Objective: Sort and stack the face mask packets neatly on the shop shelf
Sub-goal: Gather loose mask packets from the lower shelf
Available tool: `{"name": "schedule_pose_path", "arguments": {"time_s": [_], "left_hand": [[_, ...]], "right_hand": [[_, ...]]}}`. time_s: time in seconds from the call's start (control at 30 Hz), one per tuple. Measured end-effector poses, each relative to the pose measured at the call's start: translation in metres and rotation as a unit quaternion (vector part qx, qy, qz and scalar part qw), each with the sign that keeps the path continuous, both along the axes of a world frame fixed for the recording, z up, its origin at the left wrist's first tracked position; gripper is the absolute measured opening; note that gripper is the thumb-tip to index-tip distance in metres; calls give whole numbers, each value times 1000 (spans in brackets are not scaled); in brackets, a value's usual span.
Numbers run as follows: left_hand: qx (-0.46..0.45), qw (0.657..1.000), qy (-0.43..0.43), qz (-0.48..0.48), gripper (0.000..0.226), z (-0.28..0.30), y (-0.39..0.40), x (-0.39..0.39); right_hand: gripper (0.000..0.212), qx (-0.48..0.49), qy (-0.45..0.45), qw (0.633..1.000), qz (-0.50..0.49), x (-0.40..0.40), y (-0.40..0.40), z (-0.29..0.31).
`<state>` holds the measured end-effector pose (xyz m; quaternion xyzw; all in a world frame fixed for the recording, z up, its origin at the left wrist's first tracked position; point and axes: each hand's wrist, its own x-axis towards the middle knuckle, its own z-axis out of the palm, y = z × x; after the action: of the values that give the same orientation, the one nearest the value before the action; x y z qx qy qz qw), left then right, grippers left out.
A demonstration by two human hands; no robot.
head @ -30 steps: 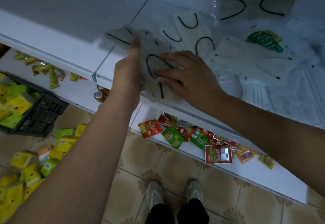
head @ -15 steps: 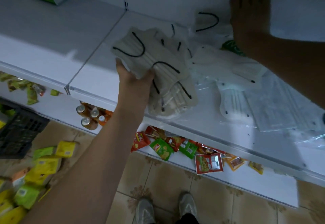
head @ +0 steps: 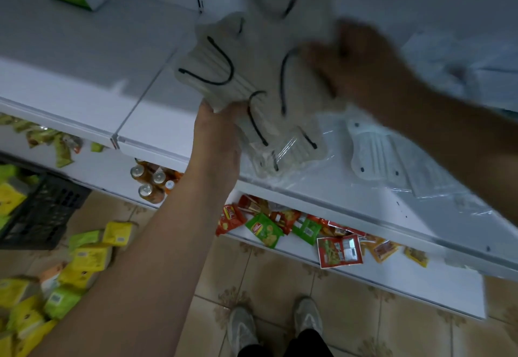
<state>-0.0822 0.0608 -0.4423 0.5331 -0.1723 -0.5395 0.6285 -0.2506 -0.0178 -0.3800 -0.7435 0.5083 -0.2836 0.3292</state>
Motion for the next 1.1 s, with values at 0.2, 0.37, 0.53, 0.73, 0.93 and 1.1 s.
{"name": "schedule_pose_path", "arguments": {"time_s": [0.2,0.37,0.53,0.73,0.93,1.1], "left_hand": [[-44,994,-100,-28,30,18,3,-9],[-103,959,-248,-89,31,28,-9,7],[-51,921,-337,-187,31,4,-2,10],[-11,929,-308,-204,18,11,22,9],[54,935,-234,-262,28,79,129,26],[56,936,-213,-274,30,184,185,38]], "right_hand": [[52,0,35,999,15,20,21,-35],[107,80,-169,982,19,6,9,-15],[85,134,-154,977,55,-2,10,-18],[41,143,-117,977,107,7,45,13],[37,242,-41,964,104,45,135,73],[11,225,-117,962,99,48,190,176]]}}
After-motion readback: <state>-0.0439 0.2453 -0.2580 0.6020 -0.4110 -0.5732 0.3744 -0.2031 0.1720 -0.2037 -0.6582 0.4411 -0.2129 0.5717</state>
